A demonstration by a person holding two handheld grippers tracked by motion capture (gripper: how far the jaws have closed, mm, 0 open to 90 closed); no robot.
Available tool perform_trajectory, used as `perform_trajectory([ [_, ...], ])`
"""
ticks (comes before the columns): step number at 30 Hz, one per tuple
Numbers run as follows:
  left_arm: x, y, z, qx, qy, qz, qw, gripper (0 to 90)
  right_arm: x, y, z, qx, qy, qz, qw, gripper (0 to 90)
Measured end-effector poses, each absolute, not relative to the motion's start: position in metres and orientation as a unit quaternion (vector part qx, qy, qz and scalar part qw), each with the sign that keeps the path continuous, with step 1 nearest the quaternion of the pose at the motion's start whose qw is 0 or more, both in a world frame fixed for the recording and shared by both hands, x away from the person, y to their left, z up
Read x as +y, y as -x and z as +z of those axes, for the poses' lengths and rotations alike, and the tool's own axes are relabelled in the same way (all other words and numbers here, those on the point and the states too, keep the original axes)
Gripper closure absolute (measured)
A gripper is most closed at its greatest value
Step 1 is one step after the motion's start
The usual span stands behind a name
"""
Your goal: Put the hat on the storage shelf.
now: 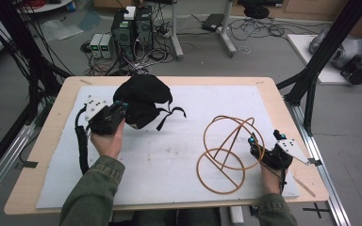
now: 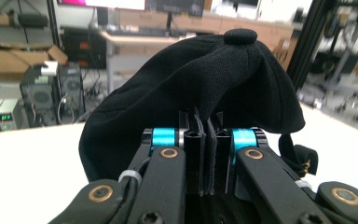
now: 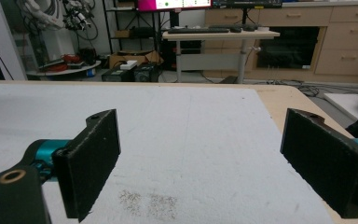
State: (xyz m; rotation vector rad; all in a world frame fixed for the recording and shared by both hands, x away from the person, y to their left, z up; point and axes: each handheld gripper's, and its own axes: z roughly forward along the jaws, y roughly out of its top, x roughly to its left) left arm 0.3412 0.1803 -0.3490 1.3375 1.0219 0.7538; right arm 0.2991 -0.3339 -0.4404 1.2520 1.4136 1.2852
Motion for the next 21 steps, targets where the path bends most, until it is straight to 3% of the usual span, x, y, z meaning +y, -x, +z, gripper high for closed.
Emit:
perform_trajectory([
  [4,0.191,-0.331,-0.338,0.427,-0.538,0.314,0.656,87.3,-0.333,-0.299,-0.441,0.566,-0.497,0.510,0.415,11.0],
  [21,0.198,-0.308,-0.288,0.350,-0.498,0.327,0.723,87.4,-0.330,-0.299,-0.440,0.567,-0.492,0.513,0.417,11.0],
])
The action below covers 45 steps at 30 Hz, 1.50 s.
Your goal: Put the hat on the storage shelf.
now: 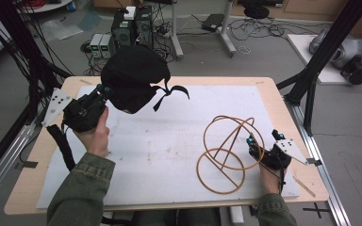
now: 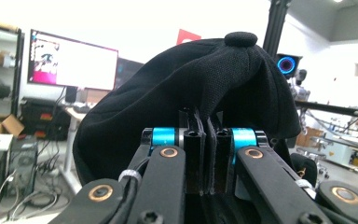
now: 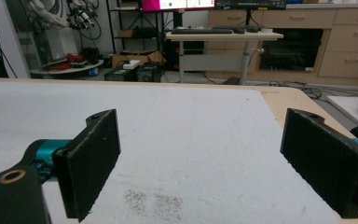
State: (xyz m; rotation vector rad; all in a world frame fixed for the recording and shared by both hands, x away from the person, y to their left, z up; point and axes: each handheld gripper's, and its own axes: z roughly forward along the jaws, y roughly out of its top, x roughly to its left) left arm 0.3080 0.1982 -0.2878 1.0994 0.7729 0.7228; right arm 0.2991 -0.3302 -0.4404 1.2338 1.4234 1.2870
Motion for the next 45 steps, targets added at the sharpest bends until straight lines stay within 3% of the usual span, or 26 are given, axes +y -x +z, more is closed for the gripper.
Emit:
perform_trajectory([
  [18,0.167,-0.305,-0.278,0.273,-0.531,0.272,0.754,87.3,-0.329,-0.299,-0.440,0.571,-0.486,0.514,0.417,11.0],
  [35,0.136,-0.317,-0.278,0.189,-0.530,0.120,0.818,87.3,-0.330,-0.300,-0.441,0.573,-0.485,0.513,0.416,11.0],
  [45,0.111,-0.319,-0.277,0.163,-0.547,0.079,0.817,87.3,-0.328,-0.300,-0.441,0.576,-0.481,0.512,0.418,11.0],
])
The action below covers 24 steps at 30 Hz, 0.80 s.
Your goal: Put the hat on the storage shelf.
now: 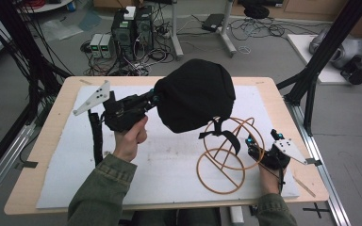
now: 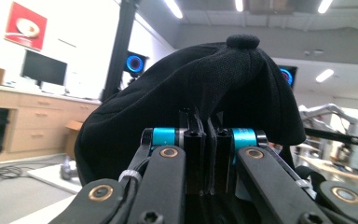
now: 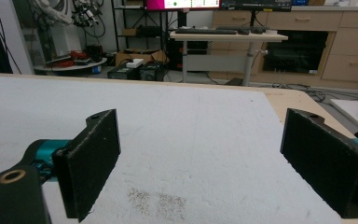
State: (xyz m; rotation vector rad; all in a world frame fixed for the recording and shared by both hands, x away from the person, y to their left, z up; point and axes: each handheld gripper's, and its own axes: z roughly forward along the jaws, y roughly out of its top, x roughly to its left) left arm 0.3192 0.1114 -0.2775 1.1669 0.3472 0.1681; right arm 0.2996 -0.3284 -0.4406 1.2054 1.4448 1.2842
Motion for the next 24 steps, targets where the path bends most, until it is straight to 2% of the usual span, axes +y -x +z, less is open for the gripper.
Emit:
perform_trajectory([
  [4,0.094,-0.323,-0.278,0.156,-0.557,0.046,0.815,87.3,-0.329,-0.299,-0.440,0.577,-0.478,0.512,0.420,11.0],
  [24,0.037,-0.330,-0.277,0.148,-0.604,-0.008,0.783,87.2,-0.328,-0.299,-0.439,0.579,-0.473,0.519,0.415,11.0],
])
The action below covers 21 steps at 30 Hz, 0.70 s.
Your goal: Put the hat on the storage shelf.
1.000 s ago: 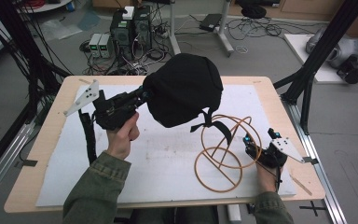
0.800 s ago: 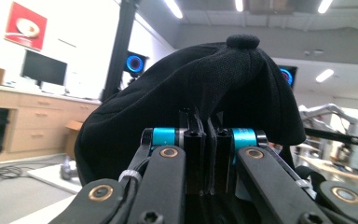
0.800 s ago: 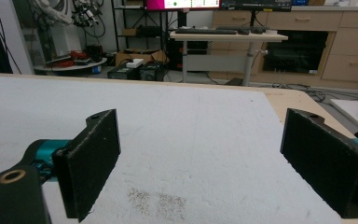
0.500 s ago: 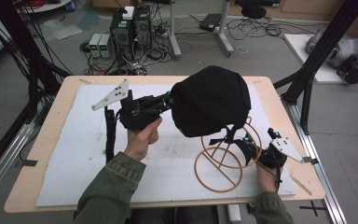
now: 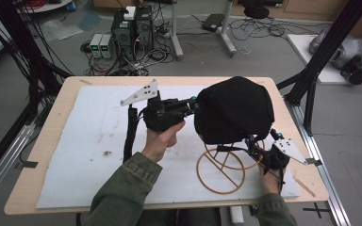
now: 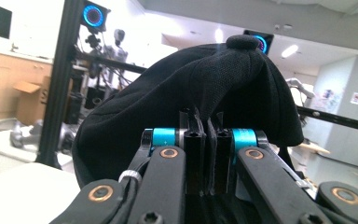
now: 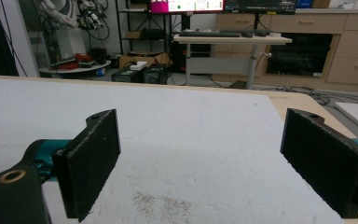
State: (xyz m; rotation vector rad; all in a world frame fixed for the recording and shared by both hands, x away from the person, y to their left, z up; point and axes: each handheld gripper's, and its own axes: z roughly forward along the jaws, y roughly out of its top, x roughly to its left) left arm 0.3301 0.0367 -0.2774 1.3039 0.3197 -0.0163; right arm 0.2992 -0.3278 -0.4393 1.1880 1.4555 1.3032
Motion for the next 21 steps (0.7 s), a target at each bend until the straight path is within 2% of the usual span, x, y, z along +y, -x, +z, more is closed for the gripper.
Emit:
perform_trajectory([
  [9,0.016,-0.333,-0.274,0.152,-0.628,-0.035,0.762,87.1,-0.327,-0.299,-0.439,0.581,-0.468,0.525,0.410,11.0],
  [21,-0.002,-0.324,-0.270,0.128,-0.713,-0.021,0.689,86.3,-0.327,-0.300,-0.439,0.582,-0.464,0.523,0.414,11.0],
])
